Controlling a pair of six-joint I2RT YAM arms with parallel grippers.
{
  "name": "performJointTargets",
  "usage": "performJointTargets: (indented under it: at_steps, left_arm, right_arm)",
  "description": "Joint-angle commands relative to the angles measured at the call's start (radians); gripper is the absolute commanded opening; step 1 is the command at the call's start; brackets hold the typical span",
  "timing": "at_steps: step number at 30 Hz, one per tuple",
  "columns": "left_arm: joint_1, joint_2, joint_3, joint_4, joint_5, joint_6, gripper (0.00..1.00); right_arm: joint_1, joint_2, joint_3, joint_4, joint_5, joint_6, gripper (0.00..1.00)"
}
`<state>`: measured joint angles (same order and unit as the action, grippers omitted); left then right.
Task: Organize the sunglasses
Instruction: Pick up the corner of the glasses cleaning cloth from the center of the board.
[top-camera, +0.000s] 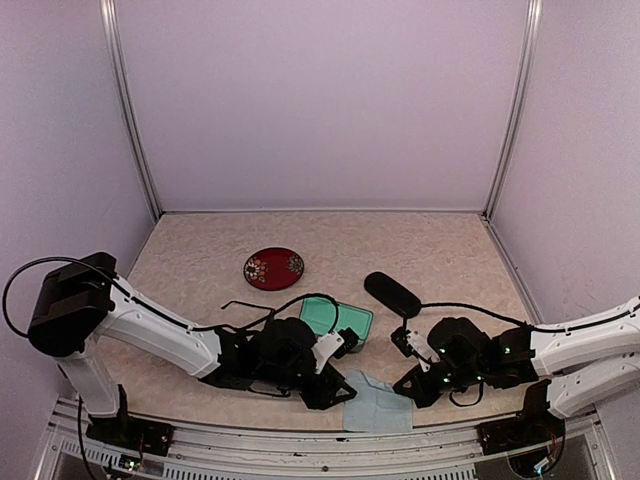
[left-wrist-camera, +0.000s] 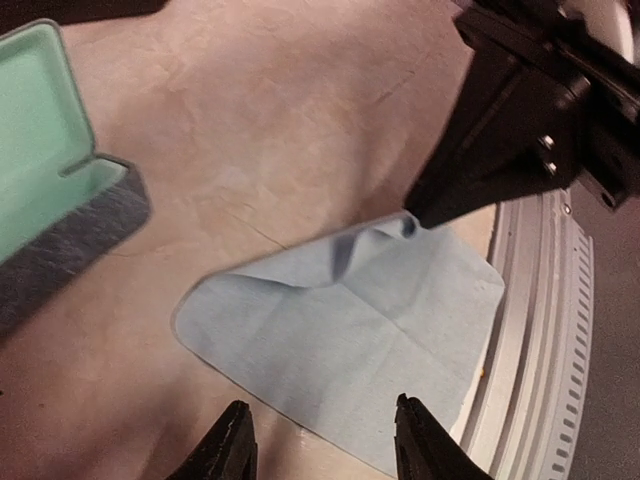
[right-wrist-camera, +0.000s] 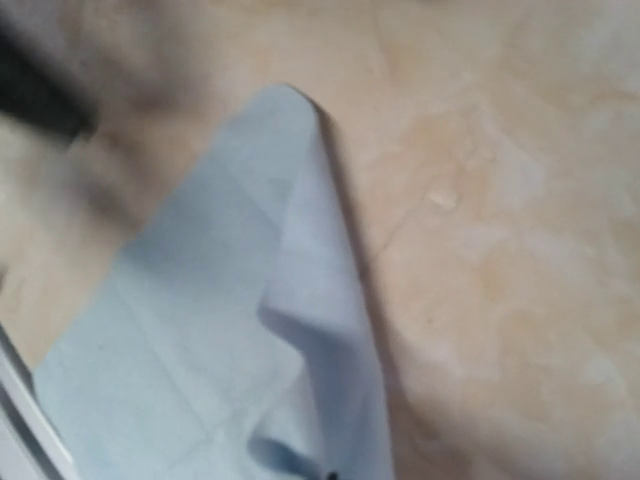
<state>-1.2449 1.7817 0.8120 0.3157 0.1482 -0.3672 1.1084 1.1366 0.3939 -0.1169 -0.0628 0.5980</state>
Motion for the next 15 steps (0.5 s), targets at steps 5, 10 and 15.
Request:
performJointTargets:
  at_steps: [5, 10, 15]
  left_arm:
    - [0.051, 0.041, 0.014, 0.051, -0.078, -0.010, 0.47]
    - [0.052, 0.083, 0.067, 0.029, -0.096, 0.007, 0.47]
    - [0.049, 0.116, 0.100, 0.014, -0.108, 0.035, 0.45]
  right_arm:
    - [-0.010, -0.062, -0.033, 0.049, -0.051, -0.041, 0.00]
    - [-0.010, -0.075, -0.042, 0.040, -0.053, -0.047, 0.00]
    - [-0.012, -0.072, -0.052, 0.050, -0.064, -0.048, 0.00]
